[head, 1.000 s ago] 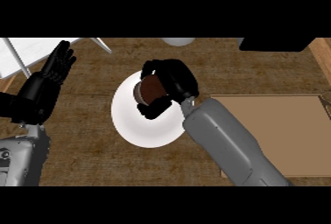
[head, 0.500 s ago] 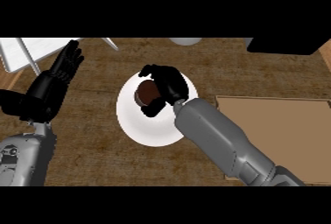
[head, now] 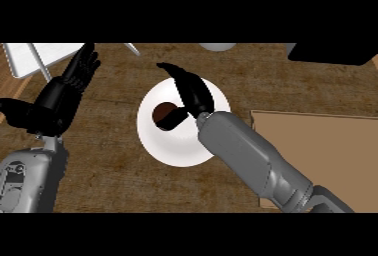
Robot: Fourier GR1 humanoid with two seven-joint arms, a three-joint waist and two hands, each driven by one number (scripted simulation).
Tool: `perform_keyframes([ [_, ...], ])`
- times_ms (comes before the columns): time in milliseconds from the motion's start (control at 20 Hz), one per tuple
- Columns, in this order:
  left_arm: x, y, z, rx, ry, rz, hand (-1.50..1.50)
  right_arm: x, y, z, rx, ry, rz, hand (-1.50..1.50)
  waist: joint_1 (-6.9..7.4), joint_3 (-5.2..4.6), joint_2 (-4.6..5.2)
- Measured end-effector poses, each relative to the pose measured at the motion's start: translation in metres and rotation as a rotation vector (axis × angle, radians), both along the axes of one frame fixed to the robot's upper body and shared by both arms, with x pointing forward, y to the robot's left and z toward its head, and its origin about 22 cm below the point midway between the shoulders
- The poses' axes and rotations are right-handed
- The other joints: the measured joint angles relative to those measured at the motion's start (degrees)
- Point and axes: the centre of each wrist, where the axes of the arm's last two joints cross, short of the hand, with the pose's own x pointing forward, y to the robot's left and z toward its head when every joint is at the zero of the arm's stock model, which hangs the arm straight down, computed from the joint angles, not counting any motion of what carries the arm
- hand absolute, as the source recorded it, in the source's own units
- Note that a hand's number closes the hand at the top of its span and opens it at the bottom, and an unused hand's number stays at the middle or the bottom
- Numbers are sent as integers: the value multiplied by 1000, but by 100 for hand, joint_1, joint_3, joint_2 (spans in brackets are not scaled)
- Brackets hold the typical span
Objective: Pick the cupcake from the tray and place it in the plate
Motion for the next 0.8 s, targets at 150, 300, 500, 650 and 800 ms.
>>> perform_keyframes([
  [150, -3, 3, -1, 4, 1, 2, 0, -1, -3, -2, 110, -15, -25, -150, -10, 1, -8],
  [300, -1, 3, 0, -2, 6, 13, 0, 5, -5, 5, 225, -3, -34, -150, -74, 2, -14],
  [500, -6, 13, 1, -2, 16, 39, 0, 15, -13, 12, 340, 17, -58, -150, -246, 1, -59],
  [650, -9, 17, 1, -2, 16, 59, 0, 24, -27, 9, 393, 26, -81, -150, -348, -1, -82],
  [800, -17, 21, -6, 1, 23, 67, 0, 35, -59, 4, 439, 35, -105, -150, -403, 0, -93],
])
